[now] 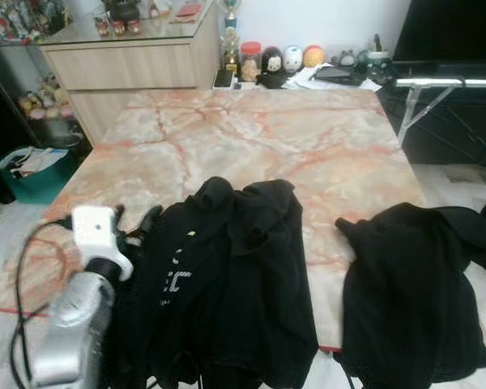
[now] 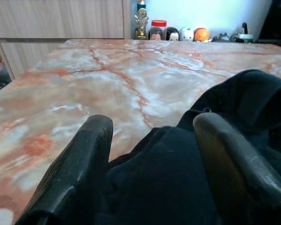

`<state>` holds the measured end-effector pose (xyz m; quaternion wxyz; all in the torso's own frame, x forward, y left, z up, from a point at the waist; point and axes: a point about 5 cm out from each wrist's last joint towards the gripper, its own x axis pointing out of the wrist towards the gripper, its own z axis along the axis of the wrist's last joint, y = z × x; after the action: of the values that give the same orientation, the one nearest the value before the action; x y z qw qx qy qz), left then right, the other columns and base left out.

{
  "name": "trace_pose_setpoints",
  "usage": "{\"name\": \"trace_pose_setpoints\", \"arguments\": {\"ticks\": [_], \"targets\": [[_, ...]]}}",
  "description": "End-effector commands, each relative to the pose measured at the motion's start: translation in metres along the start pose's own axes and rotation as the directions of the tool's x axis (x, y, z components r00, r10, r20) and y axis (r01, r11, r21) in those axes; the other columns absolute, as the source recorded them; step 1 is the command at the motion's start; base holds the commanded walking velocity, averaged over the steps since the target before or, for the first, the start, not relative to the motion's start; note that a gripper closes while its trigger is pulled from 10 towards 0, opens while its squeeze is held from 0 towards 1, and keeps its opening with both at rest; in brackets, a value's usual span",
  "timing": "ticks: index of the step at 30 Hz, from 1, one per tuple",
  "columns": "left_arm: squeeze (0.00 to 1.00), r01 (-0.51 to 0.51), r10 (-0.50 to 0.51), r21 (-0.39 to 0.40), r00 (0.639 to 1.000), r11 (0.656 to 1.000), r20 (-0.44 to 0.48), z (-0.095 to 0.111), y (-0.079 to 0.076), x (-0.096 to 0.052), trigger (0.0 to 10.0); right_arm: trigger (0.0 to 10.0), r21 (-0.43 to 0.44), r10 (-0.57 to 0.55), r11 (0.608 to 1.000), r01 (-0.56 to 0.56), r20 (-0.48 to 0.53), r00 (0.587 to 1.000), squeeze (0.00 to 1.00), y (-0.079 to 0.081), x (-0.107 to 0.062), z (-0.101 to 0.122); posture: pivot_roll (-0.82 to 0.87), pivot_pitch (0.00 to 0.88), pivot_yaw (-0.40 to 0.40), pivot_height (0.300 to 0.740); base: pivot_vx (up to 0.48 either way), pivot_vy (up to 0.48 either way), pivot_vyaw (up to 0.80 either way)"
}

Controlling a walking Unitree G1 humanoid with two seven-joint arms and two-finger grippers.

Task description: Hang hanger

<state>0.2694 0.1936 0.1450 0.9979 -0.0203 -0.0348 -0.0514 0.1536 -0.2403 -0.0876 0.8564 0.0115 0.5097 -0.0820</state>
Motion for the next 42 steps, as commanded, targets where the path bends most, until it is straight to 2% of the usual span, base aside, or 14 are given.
{"name": "trace_pose_setpoints", "arguments": {"ticks": [1, 3, 7, 42], "targets": [[0.0, 0.002, -0.003, 0.022, 0.999, 1.0, 0.054, 0.012, -0.006, 0.003, 10.0, 10.0, -0.008, 0.001, 1.0, -0.001, -0.001, 1.0, 0.0, -0.001, 0.0, 0.001, 0.0, 0.0, 0.031, 0.74, 0.0, 0.0, 0.0], [0.0, 0.026, -0.028, 0.027, 0.998, 0.999, 0.065, 0.012, -0.018, 0.006, 10.0, 10.0, -0.007, 0.002, 1.0, -0.002, 0.0, 1.0, 0.0, 0.0, 0.0, 0.001, -0.01, 0.0, 0.037, 0.74, 0.0, 0.0, 0.0], [0.0, 0.046, -0.049, 0.037, 0.996, 0.998, 0.076, 0.014, -0.027, 0.008, 10.0, 10.0, -0.002, 0.003, 1.0, -0.003, 0.001, 1.0, 0.0, 0.001, 0.0, 0.001, -0.01, 0.0, 0.042, 0.74, 0.0, -0.068, 0.0], [0.0, 0.053, -0.06, 0.052, 0.99, 0.997, 0.13, 0.025, -0.033, 0.013, 10.0, 10.0, -0.006, 0.021, 1.0, -0.021, -0.007, 1.0, 0.0, 0.001, 0.0, 0.001, -0.01, 0.0, 0.04, 0.74, 0.0, -0.316, 0.0]]}}
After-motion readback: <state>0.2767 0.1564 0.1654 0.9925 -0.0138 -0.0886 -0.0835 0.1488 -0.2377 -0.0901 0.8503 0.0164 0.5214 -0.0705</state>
